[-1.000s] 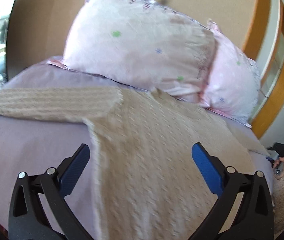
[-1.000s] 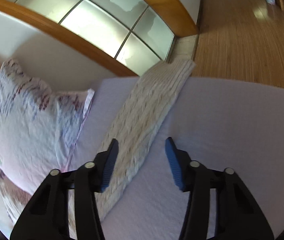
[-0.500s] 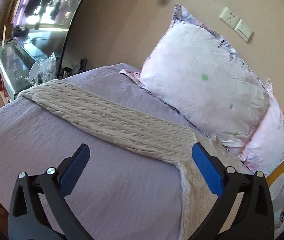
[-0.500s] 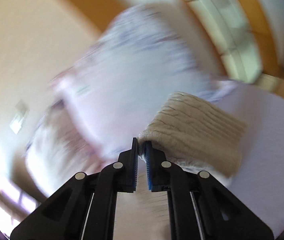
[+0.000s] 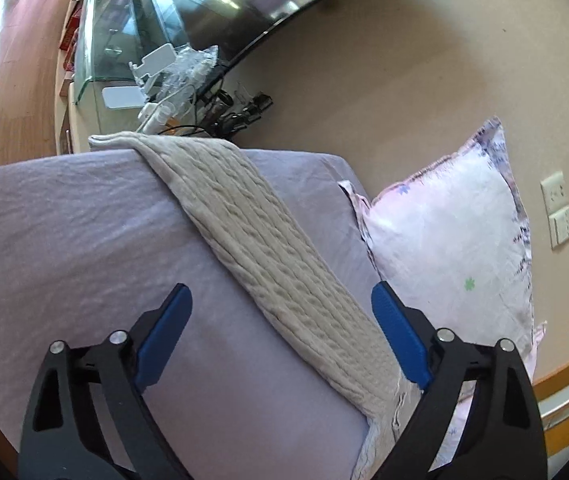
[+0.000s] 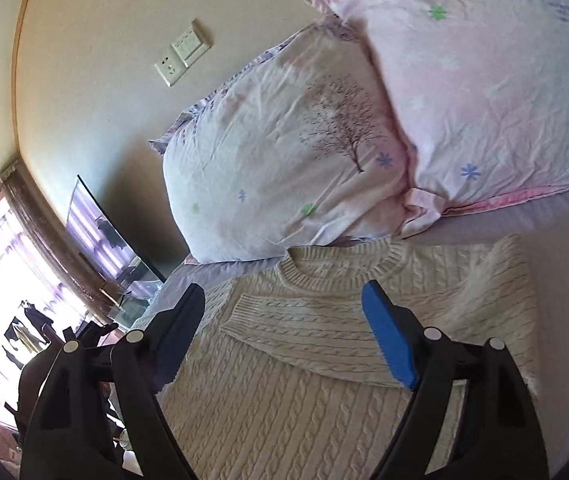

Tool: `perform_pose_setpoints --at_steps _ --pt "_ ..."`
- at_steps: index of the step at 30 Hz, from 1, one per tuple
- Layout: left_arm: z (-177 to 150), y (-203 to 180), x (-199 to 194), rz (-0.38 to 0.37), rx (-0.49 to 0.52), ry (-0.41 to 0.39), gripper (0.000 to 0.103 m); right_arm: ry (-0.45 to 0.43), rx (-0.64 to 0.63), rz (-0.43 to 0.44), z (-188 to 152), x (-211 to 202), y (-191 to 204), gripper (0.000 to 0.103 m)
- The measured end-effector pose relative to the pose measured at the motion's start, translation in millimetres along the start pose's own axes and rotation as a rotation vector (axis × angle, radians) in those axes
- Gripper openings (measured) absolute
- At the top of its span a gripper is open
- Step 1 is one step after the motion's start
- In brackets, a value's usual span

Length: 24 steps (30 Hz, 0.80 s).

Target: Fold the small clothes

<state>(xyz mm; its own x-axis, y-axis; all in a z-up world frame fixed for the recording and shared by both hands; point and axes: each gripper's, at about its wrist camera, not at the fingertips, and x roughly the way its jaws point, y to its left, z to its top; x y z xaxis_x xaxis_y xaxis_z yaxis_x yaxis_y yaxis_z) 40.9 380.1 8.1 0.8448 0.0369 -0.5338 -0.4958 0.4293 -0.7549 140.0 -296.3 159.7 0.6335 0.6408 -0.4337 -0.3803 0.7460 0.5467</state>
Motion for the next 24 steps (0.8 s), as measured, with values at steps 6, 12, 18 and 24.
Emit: perform_pose_setpoints --at_steps 6,12,18,24 --pt "40.3 20.8 8.2 0.081 -0.147 -0.06 0.079 -0.065 0.033 -0.041 -1.7 -36.8 -30.3 0.082" --pt "60.2 31.2 24.7 0.115 -0.203 -0.04 0.03 -0.085 0.076 -0.065 -13.5 -59.4 -55.5 0.083" --pt "45.3 -14.5 29.4 0.056 -0.054 -0.048 0.007 -0.13 0.101 -0.112 -24.6 -84.1 -78.8 0.086" --pt "-60.5 -184.2 30.6 -0.324 0.405 0.113 0.007 -0.166 0.159 -0.155 -31.8 -104.4 -100.1 0.087"
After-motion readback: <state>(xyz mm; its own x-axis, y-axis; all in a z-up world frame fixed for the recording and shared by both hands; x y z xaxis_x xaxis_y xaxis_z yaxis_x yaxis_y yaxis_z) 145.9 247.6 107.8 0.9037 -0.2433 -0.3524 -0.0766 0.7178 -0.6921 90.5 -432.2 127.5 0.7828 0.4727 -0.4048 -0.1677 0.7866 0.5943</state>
